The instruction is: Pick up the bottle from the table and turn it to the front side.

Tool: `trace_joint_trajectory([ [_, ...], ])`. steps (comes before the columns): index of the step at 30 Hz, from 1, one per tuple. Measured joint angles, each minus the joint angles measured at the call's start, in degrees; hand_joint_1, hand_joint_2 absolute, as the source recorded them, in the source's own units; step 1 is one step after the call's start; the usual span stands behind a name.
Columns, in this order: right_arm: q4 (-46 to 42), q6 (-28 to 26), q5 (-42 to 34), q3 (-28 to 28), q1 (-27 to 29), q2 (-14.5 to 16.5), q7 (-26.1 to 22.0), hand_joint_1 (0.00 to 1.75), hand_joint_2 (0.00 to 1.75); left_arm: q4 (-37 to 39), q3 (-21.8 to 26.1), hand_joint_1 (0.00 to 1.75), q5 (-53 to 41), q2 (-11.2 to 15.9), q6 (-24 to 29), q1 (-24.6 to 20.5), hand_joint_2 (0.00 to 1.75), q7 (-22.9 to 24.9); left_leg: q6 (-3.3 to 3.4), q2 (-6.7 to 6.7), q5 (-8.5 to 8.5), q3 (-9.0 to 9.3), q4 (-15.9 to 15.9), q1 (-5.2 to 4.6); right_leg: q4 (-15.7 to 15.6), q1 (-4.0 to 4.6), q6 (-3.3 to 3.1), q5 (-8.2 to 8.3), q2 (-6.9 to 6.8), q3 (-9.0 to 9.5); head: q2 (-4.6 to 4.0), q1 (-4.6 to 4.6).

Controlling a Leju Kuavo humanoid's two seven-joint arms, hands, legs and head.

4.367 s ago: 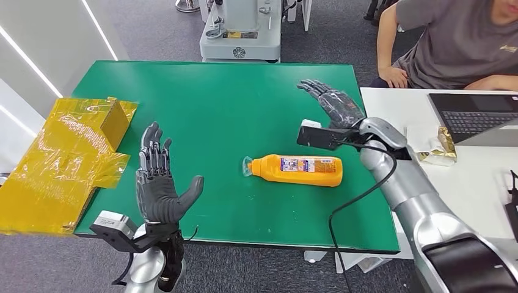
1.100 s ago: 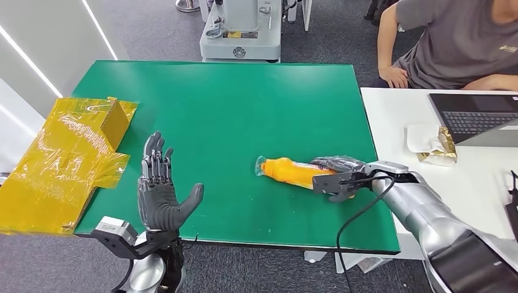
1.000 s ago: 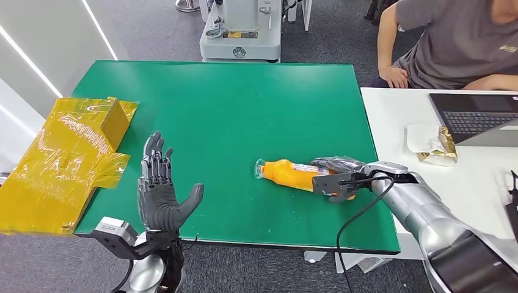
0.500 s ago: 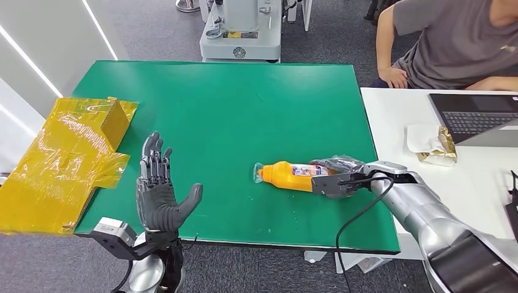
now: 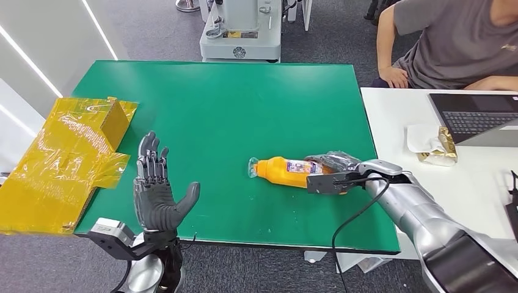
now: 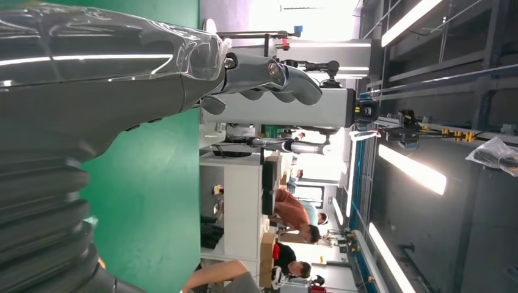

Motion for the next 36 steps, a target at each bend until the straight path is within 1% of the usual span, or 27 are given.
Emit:
trace_joint_trajectory([
  [3,0.0,-2.8,-0.3,0.0,0.1,0.7,-0.1,1.75,1.75,-0.3,0.0,0.00,0.0,0.0,0.2,0.1,1.75,0.0,0.00,0.00,0.00,-0.01,0.0,0.00,0.0,0.00,0.00,0.00,-0.01,0.00,0.00,0.01],
  [5,-0.1,-8.1,-0.9,-0.2,0.5,1.5,-0.1,1.75,1.75,-0.5,0.0,0.00,0.0,0.0,0.4,0.1,1.75,0.0,0.00,-0.01,0.00,-0.02,0.0,0.00,0.0,0.00,0.00,0.00,-0.01,0.00,0.00,0.01],
  [9,-1.0,-22.1,-4.2,-2.7,1.8,3.5,0.7,1.75,1.75,-0.8,0.0,0.00,-0.1,0.0,0.9,0.2,1.75,0.0,0.00,0.01,0.00,-0.01,0.0,0.00,0.0,0.00,0.02,-0.01,0.00,-0.01,0.00,0.01],
  [11,-1.6,-26.3,-5.5,-4.5,2.5,4.5,0.8,1.75,1.75,-0.8,0.0,0.00,-0.4,0.0,1.0,0.2,1.75,0.0,0.00,0.00,0.00,-0.01,0.0,0.00,0.0,0.00,0.02,-0.02,0.00,-0.01,0.00,0.00],
  [16,-3.6,-34.4,-8.1,-9.1,4.5,6.2,-0.5,1.75,1.75,-0.8,0.0,0.00,-1.6,0.1,2.4,0.1,1.75,0.0,0.00,-0.01,0.00,-0.01,0.0,0.00,0.0,0.00,0.02,-0.03,-0.01,-0.02,0.00,0.00],
  [18,-4.2,-36.7,-9.3,-11.3,5.1,7.0,-1.2,1.75,1.75,-0.8,0.0,0.00,-2.2,0.1,3.3,0.0,1.75,0.0,0.00,-0.01,0.00,-0.01,0.0,0.00,0.0,0.00,0.02,-0.03,-0.01,-0.02,0.00,0.00],
  [22,-5.1,-38.1,-10.9,-14.6,5.9,8.2,-2.6,1.75,1.75,-0.8,0.0,0.00,-3.0,0.4,4.8,-0.8,1.75,0.0,0.00,0.01,0.00,-0.02,0.0,0.00,0.0,0.00,0.02,-0.02,0.01,-0.02,0.00,0.01],
  [24,-5.5,-39.7,-11.5,-15.8,6.3,8.8,-3.9,1.75,1.75,-0.8,0.0,0.00,-3.1,0.5,5.1,-1.4,1.75,0.0,0.00,0.03,0.00,-0.01,0.0,-0.01,0.0,-0.01,0.02,-0.02,0.03,-0.02,0.00,0.00],
  [26,-6.0,-42.9,-12.1,-16.8,6.8,9.6,-5.6,1.75,1.75,-0.7,0.0,0.00,-3.2,0.5,5.1,-1.8,1.75,0.0,0.00,0.01,0.00,0.00,0.0,0.00,0.0,0.00,0.02,-0.02,0.02,-0.02,0.00,0.01],
  [27,-6.7,-45.3,-12.3,-17.4,7.3,10.0,-6.8,1.75,1.75,-0.7,0.0,0.00,-3.3,0.5,4.9,-2.0,1.75,0.0,0.00,0.00,0.00,0.00,0.0,0.00,0.0,0.00,0.02,-0.03,0.00,-0.02,0.00,0.01],
  [29,-9.8,-50.0,-11.7,-19.4,9.0,11.0,-8.9,1.75,1.75,-0.4,0.0,0.00,-3.5,0.4,4.0,-2.5,1.75,0.0,-0.01,-0.01,0.00,0.00,0.0,0.01,0.0,0.01,0.02,-0.03,0.00,-0.03,0.00,0.01],
  [30,-12.2,-51.4,-10.7,-20.9,10.3,11.6,-9.5,1.75,1.75,-0.1,0.0,0.00,-3.6,0.3,3.5,-2.8,1.75,0.0,-0.02,0.00,-0.01,0.00,0.0,0.01,0.0,0.01,0.01,-0.04,0.02,-0.04,0.00,0.00],
  [33,-19.6,-52.1,-7.4,-25.5,14.1,13.3,-10.0,1.75,1.75,0.9,0.0,0.00,-3.7,0.0,2.3,-3.9,1.75,0.0,-0.06,0.01,-0.04,0.00,0.0,0.01,0.0,0.01,0.00,-0.05,0.04,-0.07,0.00,0.00],
  [36,-24.5,-52.1,-6.7,-28.2,16.3,14.4,-10.2,1.75,1.75,1.6,0.0,0.00,-3.8,-0.2,1.7,-4.4,1.75,0.0,-0.06,0.00,-0.04,-0.01,0.0,0.01,0.0,0.01,-0.01,-0.09,0.01,-0.08,0.00,0.00],
])
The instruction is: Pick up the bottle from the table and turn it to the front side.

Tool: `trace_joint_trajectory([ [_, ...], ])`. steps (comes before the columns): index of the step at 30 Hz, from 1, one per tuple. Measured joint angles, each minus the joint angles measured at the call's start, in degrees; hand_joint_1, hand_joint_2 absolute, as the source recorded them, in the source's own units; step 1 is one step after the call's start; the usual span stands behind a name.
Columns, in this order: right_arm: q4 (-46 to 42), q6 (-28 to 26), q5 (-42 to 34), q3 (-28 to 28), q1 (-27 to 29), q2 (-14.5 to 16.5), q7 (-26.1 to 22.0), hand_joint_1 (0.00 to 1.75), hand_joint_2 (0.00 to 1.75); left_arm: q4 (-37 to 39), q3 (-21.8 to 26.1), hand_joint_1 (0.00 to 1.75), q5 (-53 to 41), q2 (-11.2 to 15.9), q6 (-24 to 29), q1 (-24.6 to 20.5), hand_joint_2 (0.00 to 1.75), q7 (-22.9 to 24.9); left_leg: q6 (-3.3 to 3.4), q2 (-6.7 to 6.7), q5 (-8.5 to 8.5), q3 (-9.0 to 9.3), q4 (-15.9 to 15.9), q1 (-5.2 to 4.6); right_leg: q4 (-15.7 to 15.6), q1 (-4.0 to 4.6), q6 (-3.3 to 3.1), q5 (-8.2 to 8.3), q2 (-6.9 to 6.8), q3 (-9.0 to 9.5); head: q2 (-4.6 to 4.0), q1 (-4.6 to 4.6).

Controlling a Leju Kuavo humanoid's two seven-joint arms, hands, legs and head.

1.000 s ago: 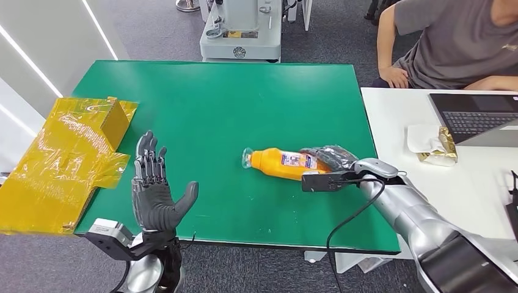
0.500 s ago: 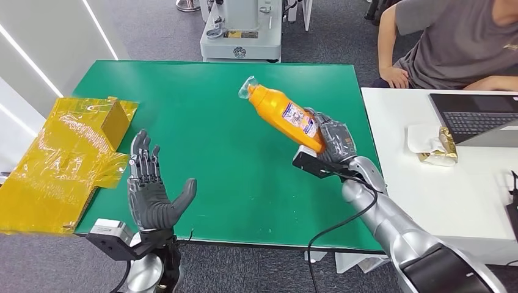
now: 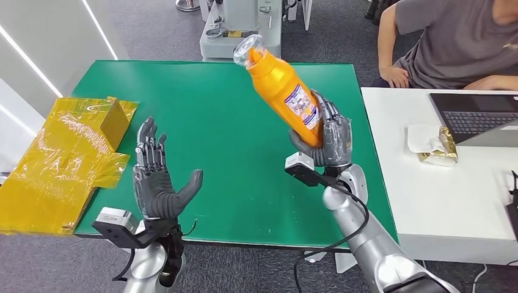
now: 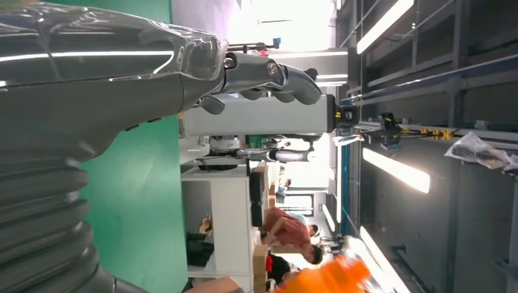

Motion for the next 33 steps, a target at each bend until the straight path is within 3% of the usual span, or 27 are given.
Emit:
trace_joint_trajectory([
  [5,-6.7,0.0,0.5,-2.2,3.5,1.1,-0.1,1.75,1.75,2.0,-0.6,0.00,-0.2,-0.3,-3.4,-1.6,1.75,0.0,0.00,0.02,0.00,-0.01,0.0,-0.02,0.0,-0.01,0.00,0.01,0.02,0.00,0.00,0.01],
  [10,-9.8,0.0,-2.0,0.2,5.3,2.1,-0.2,1.75,1.75,6.4,-1.5,0.00,6.3,-0.8,-17.9,-5.7,1.75,2.4,0.00,0.03,0.00,-0.02,0.0,-0.01,0.0,-0.01,-0.01,0.02,0.03,0.00,0.00,0.01],
  [13,-8.8,0.0,-4.2,3.9,5.1,2.2,-0.2,1.75,1.75,8.8,-2.6,0.00,6.0,-1.1,-21.2,-8.9,1.75,3.2,0.00,0.04,0.01,-0.01,0.0,0.00,0.0,-0.01,-0.02,0.03,0.05,0.00,0.00,0.00],
  [18,-6.8,0.1,-6.6,10.6,4.9,2.3,-0.1,1.75,1.75,12.4,-3.9,0.00,6.2,-1.8,-23.1,-14.4,1.75,4.9,0.00,0.02,0.01,-0.01,0.0,0.00,0.0,0.00,-0.02,0.02,0.04,0.00,0.00,0.00],
  [24,-5.3,0.9,-8.6,14.1,3.4,2.3,0.5,1.75,1.75,15.8,-3.9,0.00,8.0,-2.2,-23.4,-18.3,1.75,5.4,0.00,0.04,0.01,-0.01,0.0,-0.01,0.0,-0.01,-0.02,0.02,0.07,-0.02,0.00,0.01],
  [33,-3.8,1.3,-9.0,18.3,3.1,2.3,0.4,1.75,1.75,22.0,-3.9,0.00,7.2,-2.6,-18.1,-24.0,1.75,6.2,0.00,0.03,0.01,-0.01,0.0,-0.01,0.0,-0.01,-0.02,0.02,0.05,-0.02,0.00,0.00],
])
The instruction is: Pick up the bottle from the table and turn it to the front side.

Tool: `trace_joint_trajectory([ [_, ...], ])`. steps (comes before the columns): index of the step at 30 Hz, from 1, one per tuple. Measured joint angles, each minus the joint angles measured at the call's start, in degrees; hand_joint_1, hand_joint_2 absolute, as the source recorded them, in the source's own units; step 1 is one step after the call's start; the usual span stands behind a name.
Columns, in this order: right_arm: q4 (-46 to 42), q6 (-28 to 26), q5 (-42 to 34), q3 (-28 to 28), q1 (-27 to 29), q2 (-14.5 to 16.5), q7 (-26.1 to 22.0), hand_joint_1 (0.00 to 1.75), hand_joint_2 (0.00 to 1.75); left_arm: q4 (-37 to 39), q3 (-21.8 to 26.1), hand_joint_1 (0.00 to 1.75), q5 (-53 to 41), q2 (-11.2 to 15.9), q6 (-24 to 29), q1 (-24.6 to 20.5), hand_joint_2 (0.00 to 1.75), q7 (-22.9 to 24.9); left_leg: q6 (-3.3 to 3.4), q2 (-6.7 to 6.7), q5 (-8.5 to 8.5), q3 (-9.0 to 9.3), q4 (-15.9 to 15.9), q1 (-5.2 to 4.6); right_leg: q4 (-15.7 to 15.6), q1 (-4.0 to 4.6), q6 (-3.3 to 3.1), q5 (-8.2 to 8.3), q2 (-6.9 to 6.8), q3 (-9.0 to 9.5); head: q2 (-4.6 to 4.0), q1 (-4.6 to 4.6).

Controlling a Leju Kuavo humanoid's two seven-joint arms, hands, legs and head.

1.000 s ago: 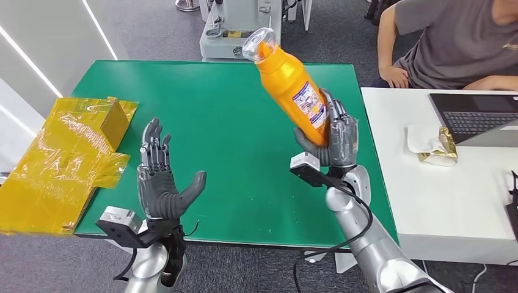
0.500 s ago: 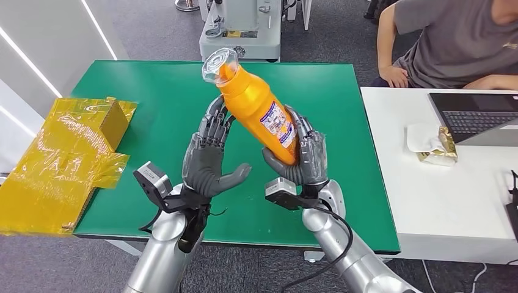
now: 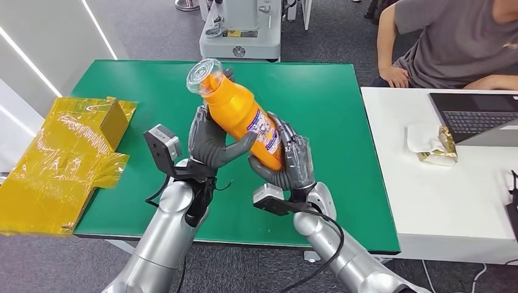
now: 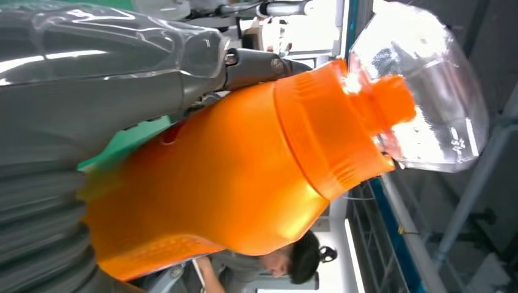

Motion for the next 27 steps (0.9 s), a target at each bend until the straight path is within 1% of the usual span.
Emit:
trace_joint_trajectory([
  [6,0.0,-0.5,-0.1,0.9,0.9,-0.4,0.1,1.75,1.75,4.0,0.0,0.00,0.2,0.0,0.6,-1.7,1.75,-0.5,0.00,0.00,0.00,0.00,0.0,0.00,0.0,0.00,0.00,0.00,0.01,0.00,0.00,0.00],
  [11,0.0,-0.4,0.1,1.3,1.6,-0.6,0.0,1.75,1.75,6.3,0.0,0.00,-0.2,0.0,1.6,-2.2,1.75,-1.9,0.00,0.01,0.00,0.00,0.0,0.00,0.0,0.00,0.00,0.00,0.01,0.00,0.00,0.00],
  [24,3.0,1.7,4.0,0.1,1.8,-0.9,0.4,1.75,1.75,6.6,0.0,0.00,-1.8,0.6,5.8,-2.5,1.75,-2.1,0.00,0.00,0.00,-0.01,0.0,0.00,0.0,0.00,0.00,0.00,0.01,0.00,0.00,0.00],
  [25,3.2,1.8,4.2,0.1,1.8,-0.9,0.4,1.75,1.75,6.6,0.0,0.17,-1.8,0.7,6.2,-2.5,1.75,-2.3,0.00,0.01,0.00,-0.01,0.0,0.00,0.0,0.00,0.00,0.00,0.01,0.00,0.00,0.01],
  [26,3.4,2.0,4.3,0.0,1.8,-0.9,0.4,1.75,1.75,6.6,0.0,0.48,-1.7,0.7,6.5,-2.5,1.75,-2.5,0.00,0.01,0.00,-0.01,0.0,0.00,0.0,0.00,0.00,0.00,0.01,0.00,0.00,0.00],
  [27,3.6,2.1,4.4,-0.1,1.8,-0.9,0.4,1.75,1.75,6.6,0.0,0.84,-1.7,0.8,6.9,-2.4,1.75,-2.8,0.00,0.01,0.00,-0.01,0.0,0.00,0.0,0.00,0.00,0.00,0.01,0.00,0.00,0.01],
])
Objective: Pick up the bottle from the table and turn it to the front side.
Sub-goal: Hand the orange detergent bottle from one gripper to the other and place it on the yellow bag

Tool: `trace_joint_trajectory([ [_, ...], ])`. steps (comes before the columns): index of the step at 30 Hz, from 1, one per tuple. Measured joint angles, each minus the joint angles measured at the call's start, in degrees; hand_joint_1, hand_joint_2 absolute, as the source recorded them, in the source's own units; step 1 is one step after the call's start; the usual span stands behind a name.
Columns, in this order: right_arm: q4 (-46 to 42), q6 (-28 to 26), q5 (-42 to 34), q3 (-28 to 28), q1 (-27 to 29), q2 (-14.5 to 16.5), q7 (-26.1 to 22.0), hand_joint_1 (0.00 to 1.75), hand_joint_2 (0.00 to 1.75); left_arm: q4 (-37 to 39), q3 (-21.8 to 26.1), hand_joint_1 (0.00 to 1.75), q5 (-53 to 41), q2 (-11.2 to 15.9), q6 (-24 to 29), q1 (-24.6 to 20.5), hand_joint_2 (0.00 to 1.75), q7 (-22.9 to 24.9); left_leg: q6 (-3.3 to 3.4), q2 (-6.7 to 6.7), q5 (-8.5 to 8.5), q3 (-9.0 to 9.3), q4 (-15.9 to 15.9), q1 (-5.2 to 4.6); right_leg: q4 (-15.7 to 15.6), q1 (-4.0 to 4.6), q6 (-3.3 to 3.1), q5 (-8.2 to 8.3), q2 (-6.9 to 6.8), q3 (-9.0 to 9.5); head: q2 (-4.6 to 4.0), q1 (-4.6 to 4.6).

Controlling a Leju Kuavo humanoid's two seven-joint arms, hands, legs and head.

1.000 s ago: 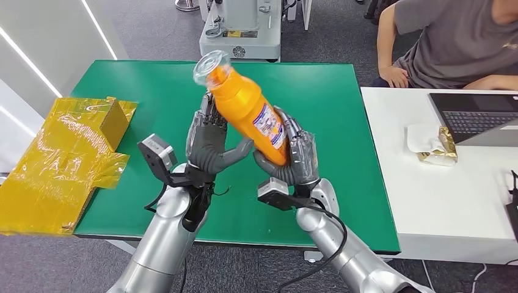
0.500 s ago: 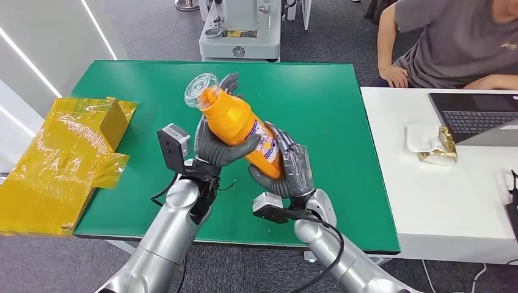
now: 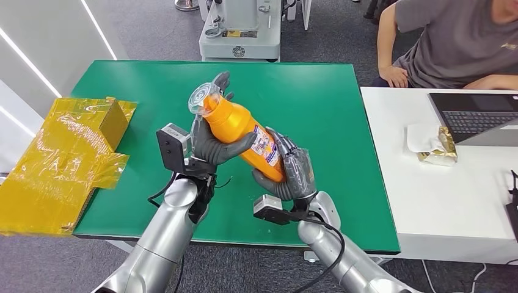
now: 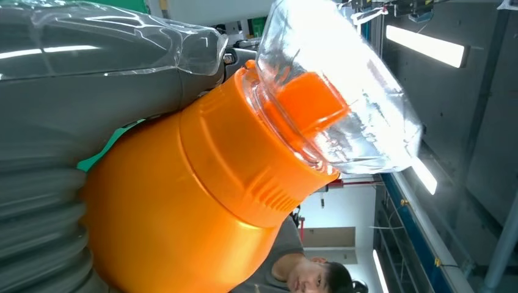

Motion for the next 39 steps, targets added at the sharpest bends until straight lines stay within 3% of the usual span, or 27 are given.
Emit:
trace_joint_trajectory([
  [1,0.1,0.1,0.1,0.0,0.0,0.0,0.0,1.75,1.75,0.0,0.0,1.27,0.2,0.0,0.5,0.1,1.75,-0.4,0.00,0.00,0.00,0.00,0.0,0.00,0.0,0.00,0.00,0.00,0.00,0.00,0.00,0.00],
  [2,0.2,0.2,0.1,0.0,-0.1,0.0,0.0,1.75,1.75,0.0,0.0,1.54,0.3,0.0,1.0,0.3,1.75,-0.9,0.00,0.00,0.00,0.00,0.0,0.00,0.0,0.00,0.00,0.00,0.00,0.00,0.00,-0.01],
  [4,0.4,0.2,0.2,0.0,-0.1,0.0,0.0,1.75,1.75,0.0,0.0,1.75,0.8,0.0,2.1,0.6,1.75,-1.8,0.00,0.00,0.00,0.00,0.0,0.00,0.0,0.00,0.00,0.00,0.00,0.00,0.00,-0.01],
  [25,0.2,0.3,0.0,-0.1,0.2,0.0,-0.3,1.75,1.75,0.0,0.0,1.75,2.5,0.0,2.9,1.1,1.75,-2.6,0.00,0.00,0.00,0.01,0.0,0.00,0.0,0.00,0.00,0.00,0.01,0.00,0.00,-0.01],
  [26,0.2,0.3,0.0,-0.1,0.2,0.0,-0.3,1.44,1.75,0.0,0.0,1.75,2.5,0.0,2.9,1.1,1.75,-2.6,0.00,0.00,0.00,0.01,0.0,0.00,0.0,0.00,0.00,0.00,0.00,0.00,0.00,-0.01],
  [29,0.2,0.5,0.1,-0.1,0.2,0.0,-0.3,0.13,1.75,0.0,0.0,1.75,2.5,0.0,2.9,1.1,1.75,-2.5,0.00,0.00,0.00,0.01,0.0,0.00,0.0,0.00,0.00,0.00,0.00,0.00,0.00,-0.01],
  [30,0.2,0.7,0.2,-0.1,0.3,0.0,-0.4,0.00,1.75,0.0,0.0,1.75,2.5,0.0,2.9,1.0,1.75,-2.6,0.00,0.00,0.00,0.01,0.0,0.00,0.0,0.00,0.00,0.00,0.00,0.00,0.00,-0.01],
  [39,-3.0,2.4,-2.5,-0.1,3.0,0.0,-0.5,0.00,1.75,0.0,0.0,1.75,2.9,0.3,3.6,1.0,1.75,-2.6,0.00,0.00,0.00,0.00,0.0,0.00,0.0,0.00,0.00,-0.01,0.00,0.00,0.00,-0.01],
])
